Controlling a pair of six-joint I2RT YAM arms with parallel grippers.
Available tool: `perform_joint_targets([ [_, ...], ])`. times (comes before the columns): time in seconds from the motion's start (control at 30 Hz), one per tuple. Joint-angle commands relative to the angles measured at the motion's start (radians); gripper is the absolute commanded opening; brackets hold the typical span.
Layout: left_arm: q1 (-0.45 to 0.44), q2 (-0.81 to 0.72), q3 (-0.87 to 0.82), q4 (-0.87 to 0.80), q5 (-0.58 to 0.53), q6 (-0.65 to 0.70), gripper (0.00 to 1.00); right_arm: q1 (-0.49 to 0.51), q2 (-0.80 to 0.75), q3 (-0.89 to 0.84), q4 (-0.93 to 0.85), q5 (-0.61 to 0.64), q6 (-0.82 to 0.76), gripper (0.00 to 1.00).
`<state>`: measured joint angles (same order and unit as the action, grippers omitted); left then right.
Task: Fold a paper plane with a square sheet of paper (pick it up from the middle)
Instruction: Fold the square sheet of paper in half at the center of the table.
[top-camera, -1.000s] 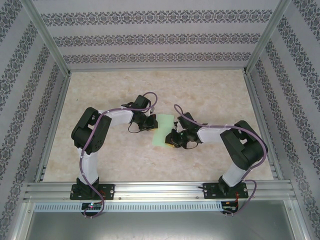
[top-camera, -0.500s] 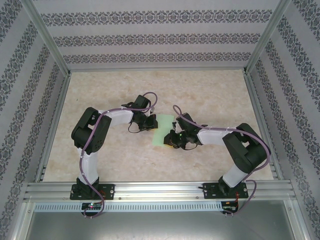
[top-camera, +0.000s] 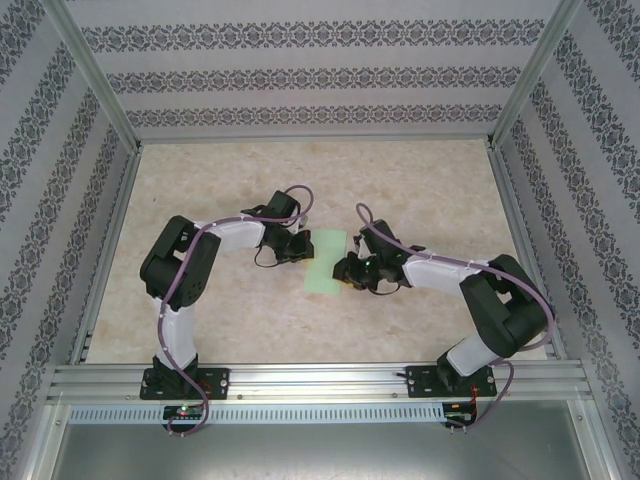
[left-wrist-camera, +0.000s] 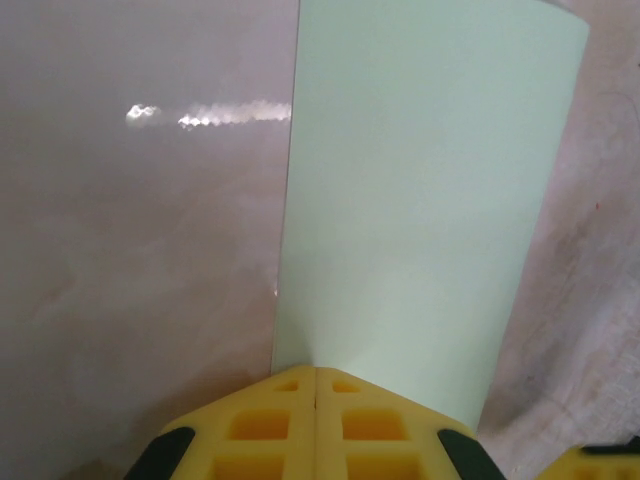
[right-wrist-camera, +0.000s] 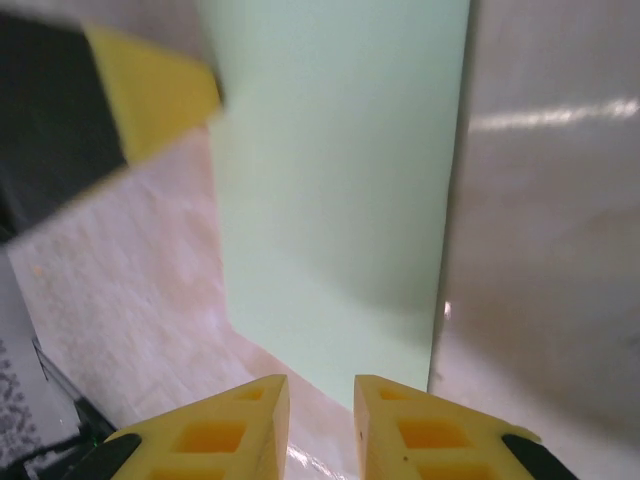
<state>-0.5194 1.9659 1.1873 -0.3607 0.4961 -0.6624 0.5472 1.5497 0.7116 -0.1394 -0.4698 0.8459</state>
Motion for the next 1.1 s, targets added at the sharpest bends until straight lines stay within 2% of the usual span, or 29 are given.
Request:
perform_joint_targets([
  [0.0, -0.007, -0.081, 0.006, -0.033, 0.009, 0.0, 0.09, -0.058, -0.017, 0.049, -0.035, 0.063, -0.033, 0.25],
  [0.1, -0.007, -0.128, 0.008, -0.044, -0.003, -0.003, 0.15, -0.069, 0.003, 0.098, -0.058, 0.07, -0.058, 0.33],
  [0.23, -0.007, -0.189, -0.029, -0.049, -0.068, -0.017, 0.22, -0.067, 0.076, 0.187, -0.14, 0.12, -0.093, 0.34],
  [0.37, -0.006, -0.217, -0.073, -0.037, -0.098, -0.031, 0.26, -0.067, 0.137, 0.208, -0.126, 0.132, -0.08, 0.35],
  [0.63, -0.005, -0.22, -0.129, -0.017, -0.05, -0.05, 0.31, -0.061, 0.215, 0.243, -0.092, 0.1, -0.08, 0.35],
  [1.07, -0.006, -0.209, -0.154, -0.014, -0.055, -0.062, 0.32, -0.053, 0.294, 0.321, -0.084, 0.066, -0.086, 0.34],
])
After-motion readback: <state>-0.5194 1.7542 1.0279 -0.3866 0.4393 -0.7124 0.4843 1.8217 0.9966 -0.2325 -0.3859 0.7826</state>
